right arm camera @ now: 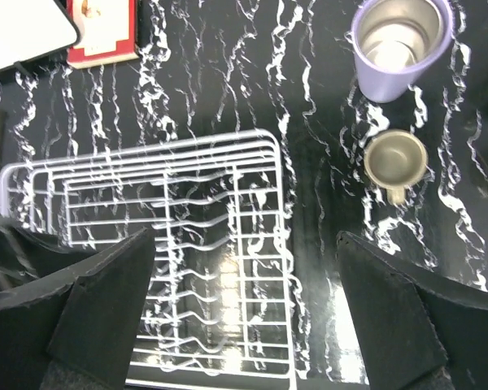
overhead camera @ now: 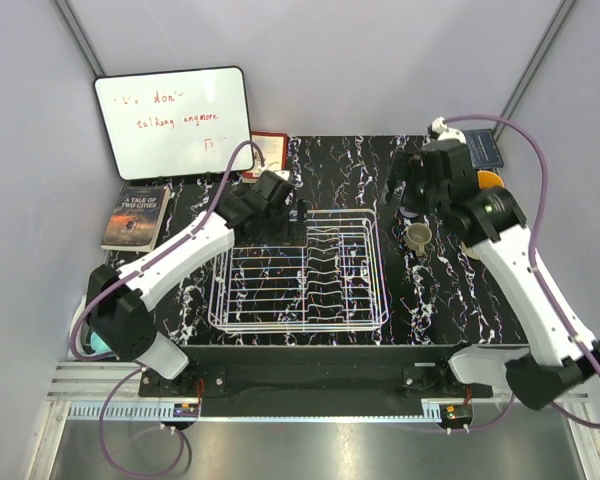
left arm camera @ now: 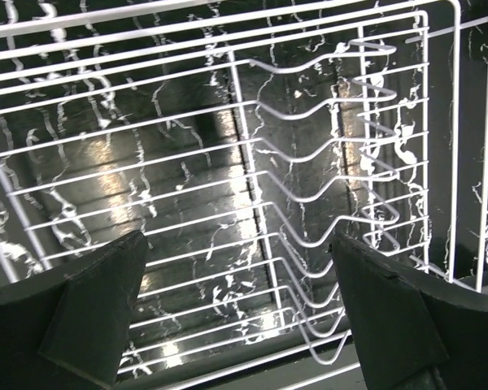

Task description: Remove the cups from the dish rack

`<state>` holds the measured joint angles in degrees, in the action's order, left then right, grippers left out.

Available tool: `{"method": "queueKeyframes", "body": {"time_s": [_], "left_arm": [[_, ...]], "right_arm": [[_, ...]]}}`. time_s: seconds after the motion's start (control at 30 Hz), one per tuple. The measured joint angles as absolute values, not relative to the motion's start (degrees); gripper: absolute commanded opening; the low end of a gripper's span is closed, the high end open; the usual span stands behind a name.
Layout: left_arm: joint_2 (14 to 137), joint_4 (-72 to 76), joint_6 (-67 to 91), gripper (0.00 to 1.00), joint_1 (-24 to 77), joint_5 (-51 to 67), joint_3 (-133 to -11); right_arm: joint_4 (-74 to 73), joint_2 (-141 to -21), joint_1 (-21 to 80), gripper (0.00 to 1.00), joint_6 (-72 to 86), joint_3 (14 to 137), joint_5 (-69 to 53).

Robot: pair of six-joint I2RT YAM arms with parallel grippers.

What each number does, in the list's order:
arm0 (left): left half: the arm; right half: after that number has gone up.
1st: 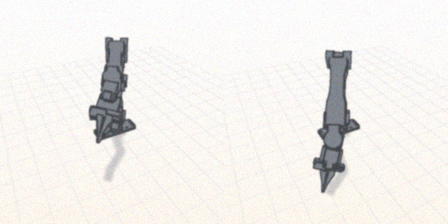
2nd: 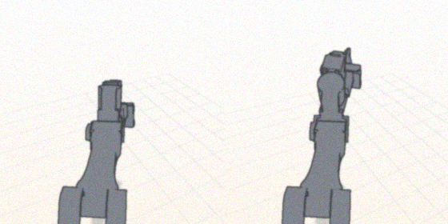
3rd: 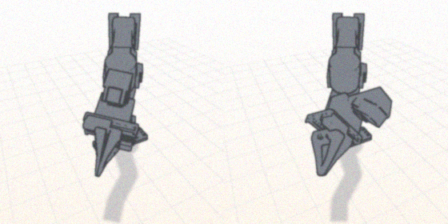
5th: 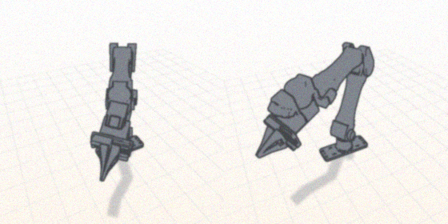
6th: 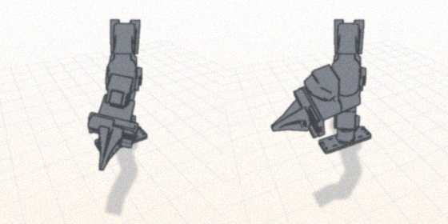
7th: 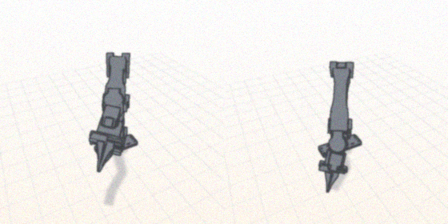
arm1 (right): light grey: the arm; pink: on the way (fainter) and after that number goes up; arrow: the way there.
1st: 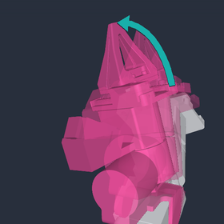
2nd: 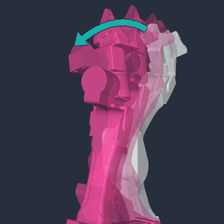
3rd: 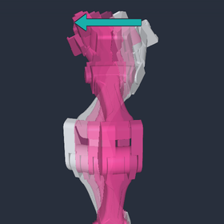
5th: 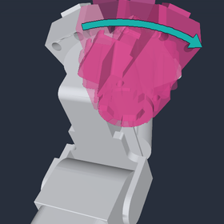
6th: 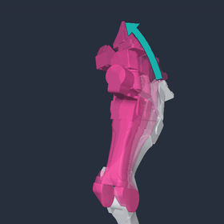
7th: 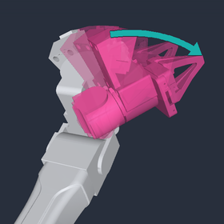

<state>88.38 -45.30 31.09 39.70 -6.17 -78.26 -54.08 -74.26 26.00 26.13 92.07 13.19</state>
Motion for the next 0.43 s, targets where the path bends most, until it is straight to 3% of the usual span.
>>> {"method": "queueKeyframes", "body": {"time_s": [0.43], "left_arm": [[82.37, -46.98, 32.10, 0.99, 39.97, -9.34, -74.50]], "right_arm": [[-49.08, -55.68, 32.18, 1.00, 21.85, 72.77, 17.10]]}}
